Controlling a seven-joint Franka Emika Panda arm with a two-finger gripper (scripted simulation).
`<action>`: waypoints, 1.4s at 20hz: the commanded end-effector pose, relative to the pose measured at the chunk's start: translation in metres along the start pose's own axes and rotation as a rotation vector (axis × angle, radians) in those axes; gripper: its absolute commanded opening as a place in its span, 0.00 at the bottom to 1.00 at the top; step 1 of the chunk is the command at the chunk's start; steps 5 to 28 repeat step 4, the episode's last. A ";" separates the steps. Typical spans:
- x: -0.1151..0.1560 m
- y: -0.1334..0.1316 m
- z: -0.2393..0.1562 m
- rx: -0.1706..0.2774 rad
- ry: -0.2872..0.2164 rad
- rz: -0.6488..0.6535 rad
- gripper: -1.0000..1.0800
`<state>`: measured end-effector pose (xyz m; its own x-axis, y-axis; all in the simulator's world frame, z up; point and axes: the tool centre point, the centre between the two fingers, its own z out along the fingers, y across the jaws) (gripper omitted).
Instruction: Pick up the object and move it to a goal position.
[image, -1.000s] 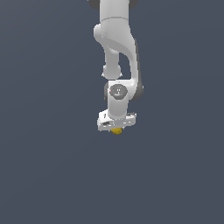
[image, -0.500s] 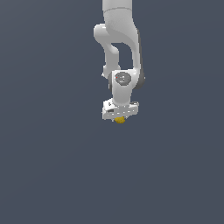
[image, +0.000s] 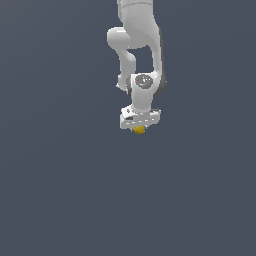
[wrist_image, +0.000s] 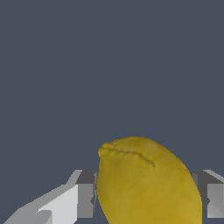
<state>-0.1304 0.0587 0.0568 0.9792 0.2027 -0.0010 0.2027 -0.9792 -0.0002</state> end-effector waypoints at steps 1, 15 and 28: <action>-0.004 -0.003 -0.001 0.000 0.001 0.000 0.00; -0.006 -0.004 -0.002 0.000 0.001 0.000 0.00; -0.006 -0.004 -0.002 0.000 0.001 0.000 0.00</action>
